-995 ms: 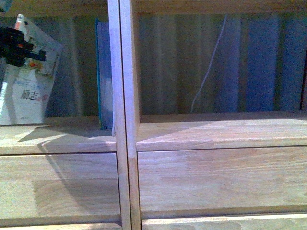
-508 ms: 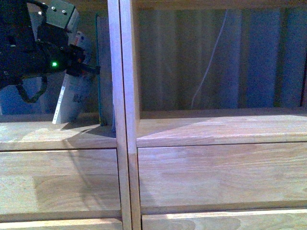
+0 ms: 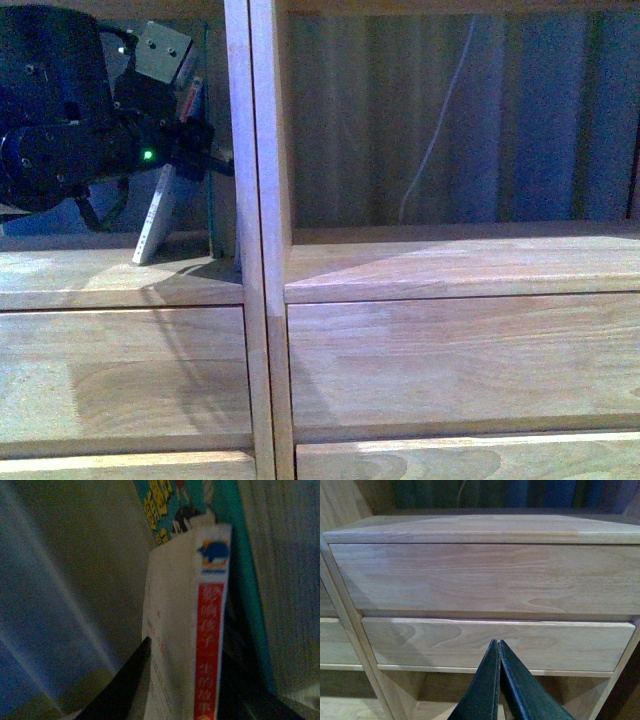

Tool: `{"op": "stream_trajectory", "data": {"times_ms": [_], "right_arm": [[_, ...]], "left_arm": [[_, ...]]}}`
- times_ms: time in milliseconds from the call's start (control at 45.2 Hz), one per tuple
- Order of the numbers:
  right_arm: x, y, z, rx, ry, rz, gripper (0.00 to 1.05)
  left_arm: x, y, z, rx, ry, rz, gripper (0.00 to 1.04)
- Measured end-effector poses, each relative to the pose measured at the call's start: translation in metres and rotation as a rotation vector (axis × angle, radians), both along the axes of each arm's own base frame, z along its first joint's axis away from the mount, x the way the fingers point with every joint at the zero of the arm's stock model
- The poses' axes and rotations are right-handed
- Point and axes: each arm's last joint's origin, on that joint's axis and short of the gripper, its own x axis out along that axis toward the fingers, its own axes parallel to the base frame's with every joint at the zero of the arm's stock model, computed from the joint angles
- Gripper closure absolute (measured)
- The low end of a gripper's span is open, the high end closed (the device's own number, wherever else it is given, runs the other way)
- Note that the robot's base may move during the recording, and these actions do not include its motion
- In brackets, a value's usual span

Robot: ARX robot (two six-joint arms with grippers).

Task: Organize books on shelf

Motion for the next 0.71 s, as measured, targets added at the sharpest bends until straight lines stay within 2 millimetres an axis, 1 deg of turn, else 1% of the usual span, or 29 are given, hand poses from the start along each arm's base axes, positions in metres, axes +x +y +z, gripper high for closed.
{"op": "stream_trajectory", "data": {"times_ms": [44,133,177,221,287,398,442,508,597,663,707], "right_arm": [[-0.001,0.000,0.000,0.000,-0.003,0.000,1.02],[-0.003,0.000,0.000,0.000,-0.004,0.000,1.02],[-0.004,0.000,0.000,0.000,-0.003,0.000,1.02],[-0.005,0.000,0.000,0.000,-0.002,0.000,1.02],[-0.006,0.000,0.000,0.000,-0.003,0.000,1.02],[-0.008,0.000,0.000,0.000,-0.003,0.000,1.02],[-0.008,0.000,0.000,0.000,-0.002,0.000,1.02],[-0.009,0.000,0.000,0.000,-0.003,0.000,1.02],[-0.010,0.000,0.000,0.000,-0.004,0.000,1.02],[-0.011,0.000,0.000,0.000,-0.002,0.000,1.02],[-0.015,0.000,-0.003,0.000,0.017,0.000,1.02]], "left_arm": [[0.000,0.000,-0.003,-0.003,0.009,0.004,0.62],[-0.002,0.001,-0.007,-0.018,0.028,0.018,0.49],[-0.004,0.002,-0.007,-0.035,0.037,0.031,0.40],[-0.008,0.003,-0.006,-0.048,0.040,0.046,0.31],[-0.014,0.004,-0.003,-0.072,0.045,0.068,0.21],[-0.024,0.006,0.001,-0.098,0.051,0.095,0.07],[-0.028,0.006,0.002,-0.108,0.060,0.099,0.06],[-0.037,0.006,0.004,-0.114,0.073,0.107,0.08],[-0.047,0.005,0.004,-0.116,0.084,0.119,0.07],[-0.062,0.006,0.001,-0.115,0.106,0.142,0.07],[-0.072,0.008,0.001,-0.114,0.116,0.153,0.07]]}}
